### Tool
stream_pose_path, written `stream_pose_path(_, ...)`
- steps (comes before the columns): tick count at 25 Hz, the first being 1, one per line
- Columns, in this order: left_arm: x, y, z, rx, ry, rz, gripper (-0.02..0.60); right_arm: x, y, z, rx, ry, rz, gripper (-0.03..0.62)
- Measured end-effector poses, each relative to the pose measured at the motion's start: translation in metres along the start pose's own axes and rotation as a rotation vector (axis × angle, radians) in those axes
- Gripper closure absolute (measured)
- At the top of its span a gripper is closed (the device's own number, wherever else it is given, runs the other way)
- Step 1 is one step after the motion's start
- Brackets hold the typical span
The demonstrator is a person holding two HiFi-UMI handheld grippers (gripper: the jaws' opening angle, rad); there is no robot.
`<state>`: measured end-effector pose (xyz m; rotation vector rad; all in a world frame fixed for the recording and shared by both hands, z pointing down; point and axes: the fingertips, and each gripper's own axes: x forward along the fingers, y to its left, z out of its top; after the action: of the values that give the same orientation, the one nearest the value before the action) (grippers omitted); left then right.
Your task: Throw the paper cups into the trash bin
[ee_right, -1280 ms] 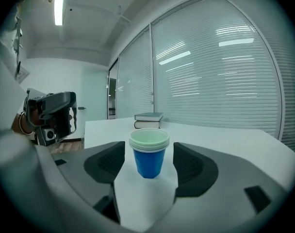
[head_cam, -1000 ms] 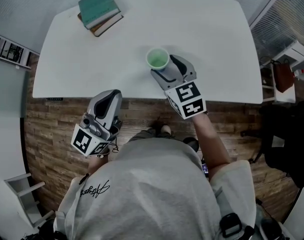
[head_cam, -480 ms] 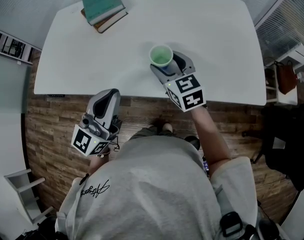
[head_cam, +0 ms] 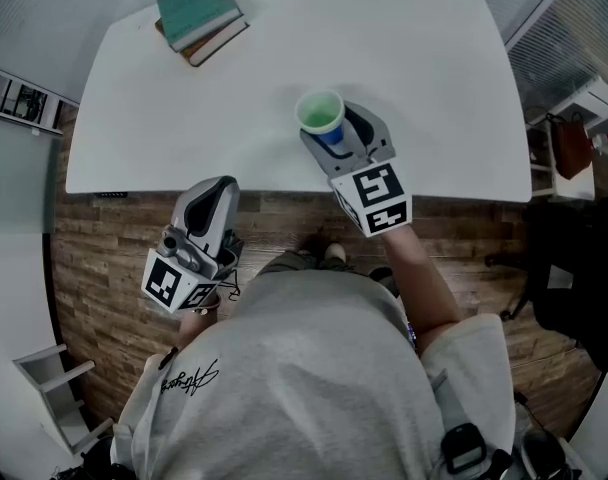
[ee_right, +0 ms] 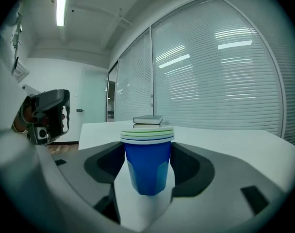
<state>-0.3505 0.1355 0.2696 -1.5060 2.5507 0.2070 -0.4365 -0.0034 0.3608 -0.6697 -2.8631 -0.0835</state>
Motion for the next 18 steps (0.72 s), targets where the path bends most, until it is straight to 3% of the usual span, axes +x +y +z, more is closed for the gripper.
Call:
stream_pose_path(10, 0.038, -0.018, -0.005, -0.031, -0.008, -0.194, 0.578, -0.076, -0.013, 0.008, 0.045, -0.061, -0.19, 0.306)
stream_pose_path(18, 0.068, -0.059, -0.01, -0.081, -0.003, -0.445, 0.578, -0.151, -0.027, 0.013, 0.074, -0.121, -0.427, 0.306)
